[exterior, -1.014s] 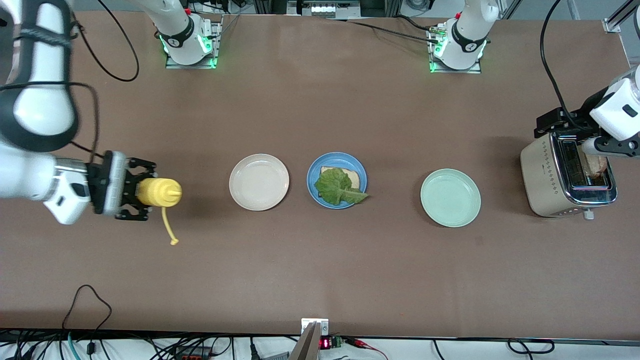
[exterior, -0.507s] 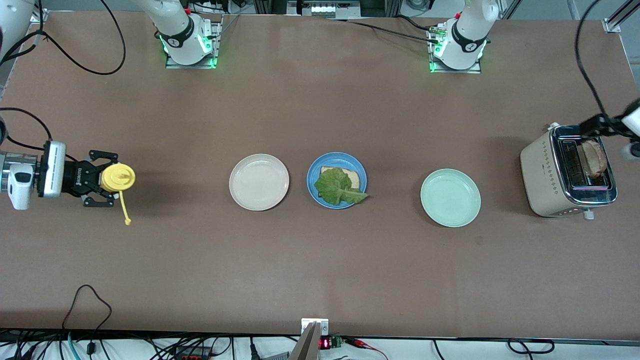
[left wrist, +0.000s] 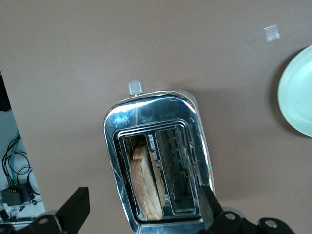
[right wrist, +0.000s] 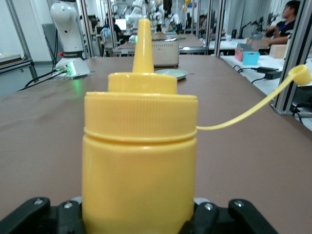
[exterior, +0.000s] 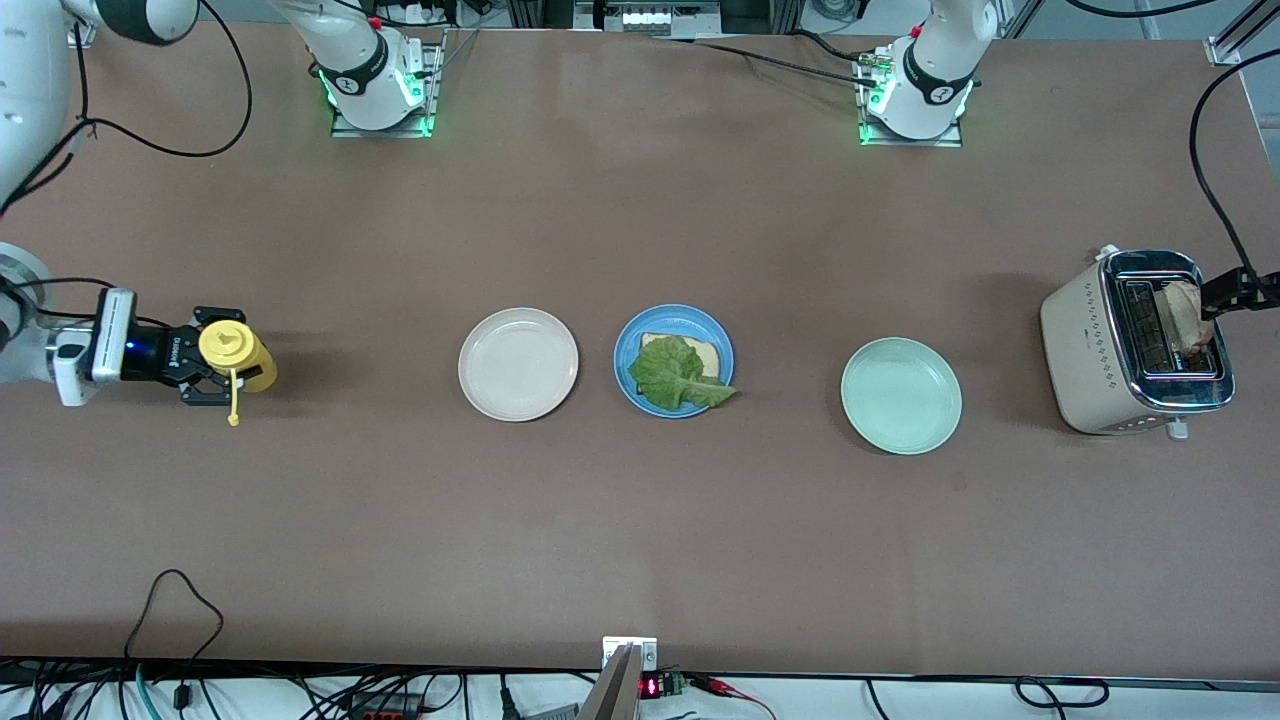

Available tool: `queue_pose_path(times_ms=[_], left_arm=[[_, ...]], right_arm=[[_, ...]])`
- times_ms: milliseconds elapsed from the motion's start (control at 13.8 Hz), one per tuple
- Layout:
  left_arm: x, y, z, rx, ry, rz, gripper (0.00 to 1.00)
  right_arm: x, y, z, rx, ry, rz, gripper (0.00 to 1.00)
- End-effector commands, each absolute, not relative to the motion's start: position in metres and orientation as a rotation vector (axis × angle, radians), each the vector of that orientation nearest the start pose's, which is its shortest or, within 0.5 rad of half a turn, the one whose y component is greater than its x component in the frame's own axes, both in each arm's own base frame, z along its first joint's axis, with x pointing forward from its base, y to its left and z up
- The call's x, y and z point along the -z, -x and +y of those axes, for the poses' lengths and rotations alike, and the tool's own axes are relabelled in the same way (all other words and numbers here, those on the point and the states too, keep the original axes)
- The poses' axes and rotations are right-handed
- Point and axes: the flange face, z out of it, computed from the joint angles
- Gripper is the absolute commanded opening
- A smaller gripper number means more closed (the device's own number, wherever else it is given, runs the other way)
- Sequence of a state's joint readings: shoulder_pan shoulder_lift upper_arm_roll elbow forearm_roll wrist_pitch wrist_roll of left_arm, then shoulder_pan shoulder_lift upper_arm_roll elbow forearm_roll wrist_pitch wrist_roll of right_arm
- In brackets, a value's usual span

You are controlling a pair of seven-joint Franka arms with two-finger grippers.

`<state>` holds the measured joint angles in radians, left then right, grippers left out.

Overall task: Make sandwich in blue plate with both arms
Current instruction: 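Release the bottle while the left gripper grasps the second bread slice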

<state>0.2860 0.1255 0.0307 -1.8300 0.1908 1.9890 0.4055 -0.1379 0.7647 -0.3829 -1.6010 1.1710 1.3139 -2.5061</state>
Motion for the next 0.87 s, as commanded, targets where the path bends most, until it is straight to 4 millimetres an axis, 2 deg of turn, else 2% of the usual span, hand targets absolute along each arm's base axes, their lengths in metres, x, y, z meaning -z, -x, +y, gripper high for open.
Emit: queue_pose_path(times_ms=[0,217,362,579,652,796], left_arm=[[-0.439,-0.546,0.225,-0.038,2.955,0.213,0.98],[-0.41,-0.542,0.241,-0.067,3.048,0.11,0.97],[-0.391,-0.542,0.249,-0.098,3.072,0.082,0.94],[-0.384,-0.538,0.256,-0.112,3.088,0.05,0.84],[-0.381,-0.538,0.256,-0.119,3.096,0.043,0.73],[-0.374,-0.536,0.257,-0.153,3.104,0.041,0.38]], right_arm=[[-0.176,-0.587,-0.19,1.105,1.326,-1.401,0.26],[-0.138,-0.569,-0.203,1.177,1.289,-1.351,0.26],[-0.127,-0.563,-0.212,1.192,1.277,-1.336,0.26],[-0.11,-0.555,-0.22,1.228,1.268,-1.279,0.26],[-0.104,-0.552,-0.219,1.234,1.259,-1.266,0.27],[-0.096,-0.548,-0.223,1.248,1.26,-1.252,0.3]])
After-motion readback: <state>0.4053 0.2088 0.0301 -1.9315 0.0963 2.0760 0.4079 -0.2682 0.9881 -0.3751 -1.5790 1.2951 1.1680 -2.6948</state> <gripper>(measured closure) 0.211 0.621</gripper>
